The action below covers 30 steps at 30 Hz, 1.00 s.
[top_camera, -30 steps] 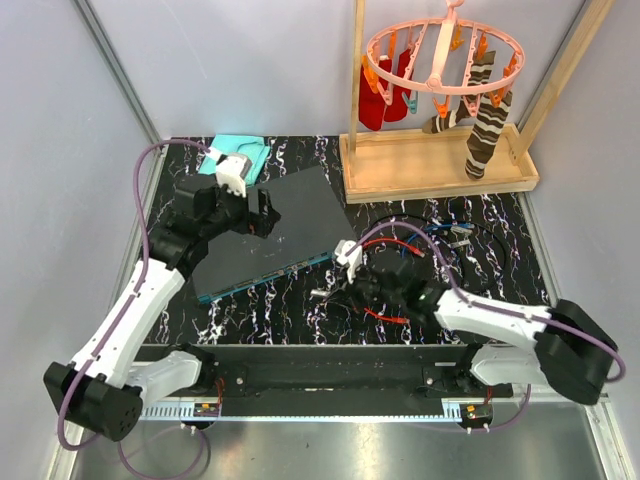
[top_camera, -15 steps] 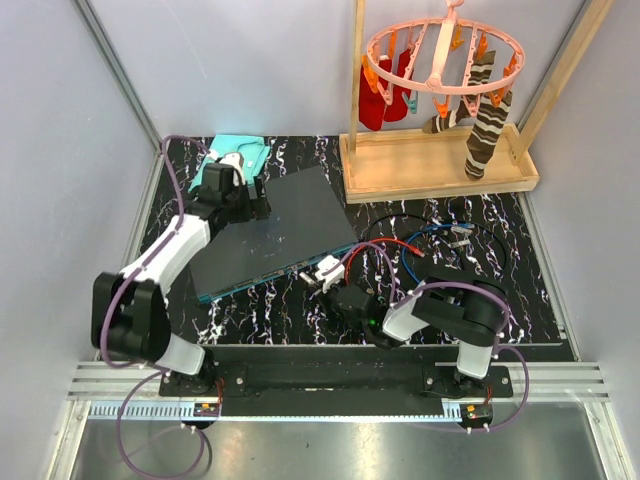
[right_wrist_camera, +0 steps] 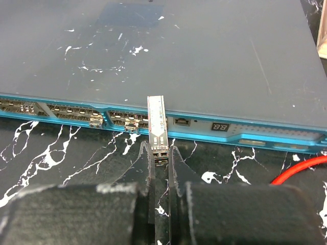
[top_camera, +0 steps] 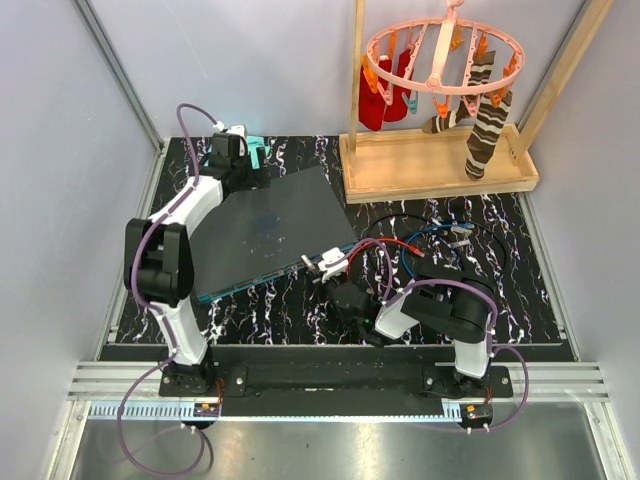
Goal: Insert the plug into the switch port
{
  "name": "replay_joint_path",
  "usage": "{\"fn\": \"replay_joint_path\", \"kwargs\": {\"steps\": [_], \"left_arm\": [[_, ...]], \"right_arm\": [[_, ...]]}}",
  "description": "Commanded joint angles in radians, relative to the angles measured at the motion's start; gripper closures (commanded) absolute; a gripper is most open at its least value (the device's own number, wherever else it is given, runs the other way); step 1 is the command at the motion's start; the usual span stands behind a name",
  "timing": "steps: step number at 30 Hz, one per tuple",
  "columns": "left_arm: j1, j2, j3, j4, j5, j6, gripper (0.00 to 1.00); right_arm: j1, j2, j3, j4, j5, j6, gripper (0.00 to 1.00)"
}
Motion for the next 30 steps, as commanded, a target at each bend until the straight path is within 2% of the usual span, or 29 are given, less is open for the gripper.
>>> {"fn": "replay_joint_path", "kwargs": {"steps": [1, 10, 22, 30], "left_arm": [[0.019, 0.06, 0.056, 0.006, 0.002, 0.028, 0.01], [0.019, 0.132, 0.082, -0.037, 0.002, 0.014, 0.01], [0.007, 0.145, 0.078, -0.054, 0.031, 0.003, 0.01], [-0.001, 0.154, 0.084, -0.06, 0.031, 0.005, 0.01]], "right_arm": [[0.013, 0.01, 0.023, 0.018, 0.072, 0.067, 1.0], [0.058, 0.011, 0.041, -0.039, 0.093, 0.117, 1.0], [0.065, 0.09, 0.086, -0.042, 0.149, 0.185, 1.0], [0.065, 0.108, 0.121, -0.039, 0.169, 0.168, 1.0]]}}
